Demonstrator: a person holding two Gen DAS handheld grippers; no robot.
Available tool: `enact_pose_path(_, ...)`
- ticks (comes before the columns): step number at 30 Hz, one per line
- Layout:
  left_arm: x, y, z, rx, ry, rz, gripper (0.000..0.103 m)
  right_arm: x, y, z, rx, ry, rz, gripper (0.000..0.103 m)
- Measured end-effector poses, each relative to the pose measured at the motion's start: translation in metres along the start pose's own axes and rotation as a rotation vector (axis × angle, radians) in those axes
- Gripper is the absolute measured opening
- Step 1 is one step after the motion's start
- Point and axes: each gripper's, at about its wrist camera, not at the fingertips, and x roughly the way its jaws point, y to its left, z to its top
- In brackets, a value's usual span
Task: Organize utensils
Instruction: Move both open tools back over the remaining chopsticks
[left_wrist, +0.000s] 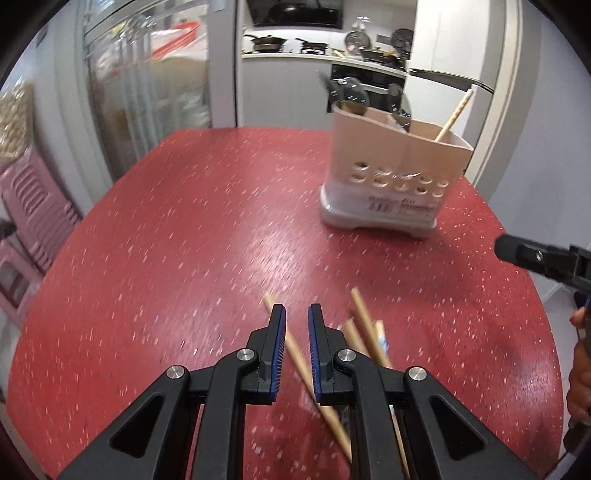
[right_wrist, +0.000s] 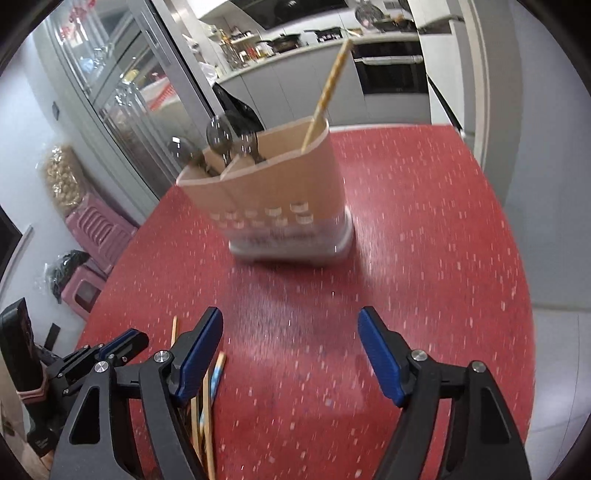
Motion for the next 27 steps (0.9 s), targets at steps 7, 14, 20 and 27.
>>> enact_pose_path(7,-0.012,0.021,-0.024,-0.078,0.006,0.049,0.103,0.001,0.008,-0.032,0.014,0.066,-0.007,0.079)
enact_pose_path(14,-0.011,0.035,-0.044,-0.121,0.053,0.061,0.103,0.009,0.019,-0.059,0.017,0.140,-0.013,0.079)
enact_pose_path(20,-0.004,0.049,-0.052,-0.173,0.100,0.056,0.103,0.020,0.035,-0.070,-0.030,0.192,-0.016,0.079)
enact_pose_path(27,0.008,0.050,-0.052,-0.187,0.142,0.016,0.103,0.033,0.050,-0.078,-0.073,0.246,-0.007,0.078)
